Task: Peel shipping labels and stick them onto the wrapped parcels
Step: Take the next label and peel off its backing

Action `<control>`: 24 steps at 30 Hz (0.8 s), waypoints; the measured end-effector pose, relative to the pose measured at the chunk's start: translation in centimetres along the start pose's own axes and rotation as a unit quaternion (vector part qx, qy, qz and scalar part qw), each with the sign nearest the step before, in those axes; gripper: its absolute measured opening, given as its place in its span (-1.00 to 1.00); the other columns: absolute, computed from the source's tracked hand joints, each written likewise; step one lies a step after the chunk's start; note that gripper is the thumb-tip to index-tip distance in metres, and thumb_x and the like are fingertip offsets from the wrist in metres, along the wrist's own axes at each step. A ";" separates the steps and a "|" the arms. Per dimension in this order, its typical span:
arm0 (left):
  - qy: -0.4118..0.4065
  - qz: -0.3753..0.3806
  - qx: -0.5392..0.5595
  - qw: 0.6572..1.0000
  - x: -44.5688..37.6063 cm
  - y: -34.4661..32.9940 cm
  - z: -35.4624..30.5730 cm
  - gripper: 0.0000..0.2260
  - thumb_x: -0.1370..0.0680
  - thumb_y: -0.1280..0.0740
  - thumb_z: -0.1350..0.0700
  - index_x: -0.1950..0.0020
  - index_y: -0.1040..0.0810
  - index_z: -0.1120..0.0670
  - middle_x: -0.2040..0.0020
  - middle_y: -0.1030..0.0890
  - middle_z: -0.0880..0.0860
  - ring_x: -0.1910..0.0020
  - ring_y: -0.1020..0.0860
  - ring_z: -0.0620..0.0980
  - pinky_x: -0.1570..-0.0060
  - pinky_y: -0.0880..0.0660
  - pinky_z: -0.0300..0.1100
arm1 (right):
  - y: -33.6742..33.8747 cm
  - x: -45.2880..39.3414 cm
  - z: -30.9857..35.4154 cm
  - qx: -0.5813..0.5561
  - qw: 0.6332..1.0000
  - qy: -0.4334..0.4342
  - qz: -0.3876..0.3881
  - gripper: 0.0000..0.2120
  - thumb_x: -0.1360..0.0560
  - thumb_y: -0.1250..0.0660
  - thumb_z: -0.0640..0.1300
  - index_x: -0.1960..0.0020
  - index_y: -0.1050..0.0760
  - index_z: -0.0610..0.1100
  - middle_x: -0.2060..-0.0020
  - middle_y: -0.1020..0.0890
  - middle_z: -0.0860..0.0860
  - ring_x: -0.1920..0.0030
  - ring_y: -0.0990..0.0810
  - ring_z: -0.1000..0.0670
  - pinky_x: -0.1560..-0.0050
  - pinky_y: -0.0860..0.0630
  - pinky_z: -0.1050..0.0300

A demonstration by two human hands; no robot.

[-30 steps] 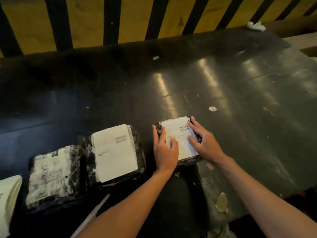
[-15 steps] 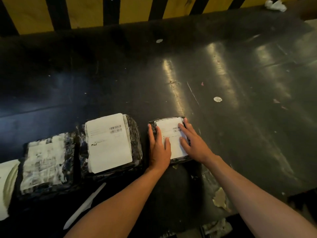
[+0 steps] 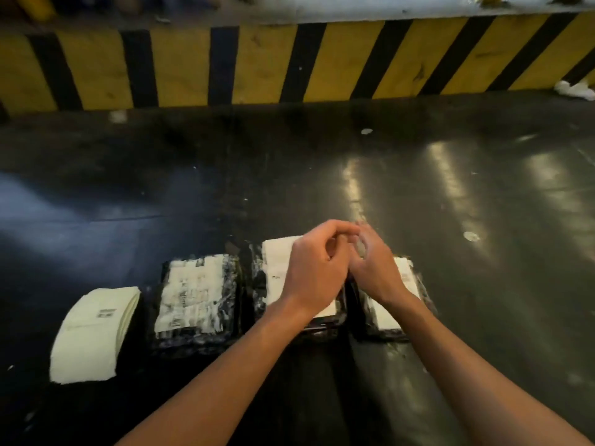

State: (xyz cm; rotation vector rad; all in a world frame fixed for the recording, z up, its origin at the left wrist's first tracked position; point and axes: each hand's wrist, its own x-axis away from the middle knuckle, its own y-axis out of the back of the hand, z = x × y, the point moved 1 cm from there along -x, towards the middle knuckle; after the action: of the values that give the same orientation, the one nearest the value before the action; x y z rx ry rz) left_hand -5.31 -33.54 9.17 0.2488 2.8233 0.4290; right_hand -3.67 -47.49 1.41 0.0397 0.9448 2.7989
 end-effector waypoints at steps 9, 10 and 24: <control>0.097 -0.201 -0.140 0.965 3.9 18.8 11.1 -0.75 -0.53 -0.31 0.32 -0.02 -0.62 -0.02 -0.01 -0.62 -0.02 0.03 -0.58 -0.12 0.00 -0.48 -0.40 | -14.9 3.8 13.1 0.090 0.959 0.232 0.133 -0.52 -0.57 -0.22 -0.12 -0.49 -0.34 -0.11 -0.54 -0.26 -0.12 -0.57 -0.15 -0.11 -0.56 -0.08 -0.09; 0.124 -0.208 -0.165 0.956 4.6 20.5 12.8 -0.76 -0.52 -0.31 0.30 -0.06 -0.61 -0.02 -0.05 -0.59 0.01 -0.01 -0.58 -0.06 -0.08 -0.51 -0.27 | -16.6 4.2 13.7 0.104 0.953 0.237 0.159 -0.50 -0.59 -0.20 -0.10 -0.52 -0.29 -0.11 -0.56 -0.21 -0.13 -0.58 -0.09 -0.12 -0.56 -0.05 -0.09; 0.481 -0.129 -0.303 0.812 13.0 37.8 26.9 -0.35 -0.45 -0.45 -0.18 -0.45 -0.36 0.06 -0.38 -0.49 0.16 -0.32 -0.45 0.23 -0.23 -0.46 0.22 | -25.2 4.8 11.5 0.341 0.895 0.190 0.216 -0.30 -0.53 0.33 0.27 -0.61 0.15 0.03 -0.60 0.20 -0.04 -0.57 0.32 -0.08 -0.53 0.26 -0.22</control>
State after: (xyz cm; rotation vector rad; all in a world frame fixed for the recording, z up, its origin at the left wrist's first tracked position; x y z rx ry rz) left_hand -4.94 11.89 -6.88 -0.6709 3.2802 1.7501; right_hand -3.22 -20.07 -4.83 -0.2393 2.2219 2.7107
